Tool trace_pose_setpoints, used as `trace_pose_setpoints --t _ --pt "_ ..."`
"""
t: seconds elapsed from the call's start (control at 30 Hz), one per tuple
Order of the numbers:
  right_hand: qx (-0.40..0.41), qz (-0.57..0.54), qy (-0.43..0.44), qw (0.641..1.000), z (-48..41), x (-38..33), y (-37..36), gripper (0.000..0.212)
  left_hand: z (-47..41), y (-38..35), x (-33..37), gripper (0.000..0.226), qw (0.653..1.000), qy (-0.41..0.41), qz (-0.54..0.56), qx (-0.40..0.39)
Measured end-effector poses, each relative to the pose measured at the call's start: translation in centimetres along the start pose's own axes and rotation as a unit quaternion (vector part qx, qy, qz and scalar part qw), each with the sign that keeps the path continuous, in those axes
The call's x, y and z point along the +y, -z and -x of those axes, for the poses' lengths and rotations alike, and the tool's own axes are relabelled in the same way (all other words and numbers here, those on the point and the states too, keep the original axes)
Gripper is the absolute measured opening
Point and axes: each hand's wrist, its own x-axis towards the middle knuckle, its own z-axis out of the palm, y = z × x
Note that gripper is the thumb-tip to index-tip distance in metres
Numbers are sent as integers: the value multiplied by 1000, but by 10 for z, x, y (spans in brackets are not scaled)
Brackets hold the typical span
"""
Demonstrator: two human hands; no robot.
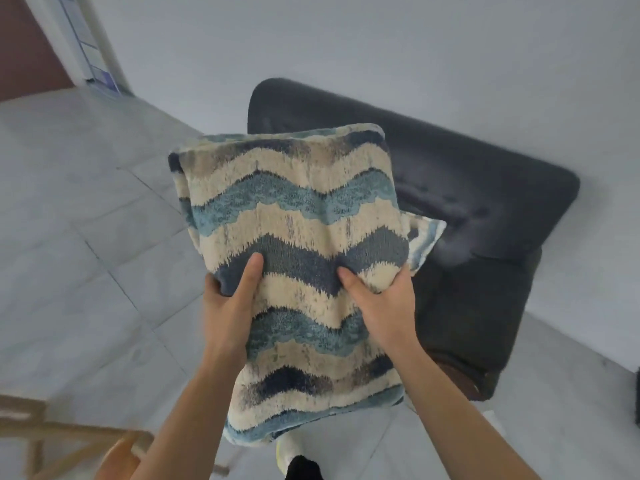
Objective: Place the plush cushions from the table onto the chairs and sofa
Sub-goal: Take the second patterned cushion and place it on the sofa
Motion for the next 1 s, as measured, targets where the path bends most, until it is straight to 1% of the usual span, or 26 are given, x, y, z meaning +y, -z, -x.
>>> trace_pose_setpoints --t 0.03,0.13,0.17,0.23,0.3,0.37,0.4,0.47,0.5,0.57,0.67,0.73,0.77,0.8,0.83,0.87,0.9,0.97,1.0 --pt "-17 6 -7 1000 -23 3 -22 74 -32 1 2 84 1000 17 14 10" --pt "-81 4 -39 996 -96 1 -76 72 -122 -3 20 65 995 65 62 34" --pt "-105 0 -50 993 -119 -4 -91 71 -150 -6 29 62 994 69 75 40" --pt "-143 -5 -64 988 -166 -12 -118 69 -206 -17 48 63 991 76 98 57" --pt "-159 -4 -82 984 -209 -15 -136 67 -254 -32 63 61 988 85 111 64" --pt "-160 -2 -99 982 -255 -7 -153 65 -300 -50 72 51 987 87 122 54" --pt "-160 -1 -114 981 -280 0 -161 65 -323 -59 74 50 988 87 119 46" --pt "-171 -8 -165 971 -330 13 -179 65 -372 -79 77 50 991 78 106 25" --pt "-181 -22 -188 965 -355 21 -190 62 -399 -89 76 47 993 71 97 14" --pt "-179 -59 -202 961 -406 39 -217 50 -456 -111 73 38 997 54 54 8" --pt "-123 -93 -181 971 -488 57 -261 35 -546 -142 73 42 998 25 -57 16" --pt "-104 -85 -157 978 -538 60 -287 31 -598 -157 79 30 988 6 -152 -7" --pt "-100 -86 -149 980 -563 58 -298 30 -623 -162 82 32 982 2 -189 -15" --pt "-101 -88 -142 981 -586 54 -310 30 -646 -169 88 45 973 -3 -229 -21" --pt "-108 -87 -136 981 -607 49 -322 31 -666 -175 97 63 959 -13 -284 -13" --pt "-119 -80 -129 981 -626 44 -335 32 -685 -180 107 78 938 -40 -343 2" --pt "-133 -71 -122 981 -642 41 -349 32 -704 -185 117 88 917 -85 -390 12" --pt "-155 -43 -104 982 -672 43 -378 33 -740 -201 136 94 877 -208 -433 -3" --pt "-165 -23 -94 982 -686 46 -393 33 -761 -211 145 95 847 -278 -452 -29"
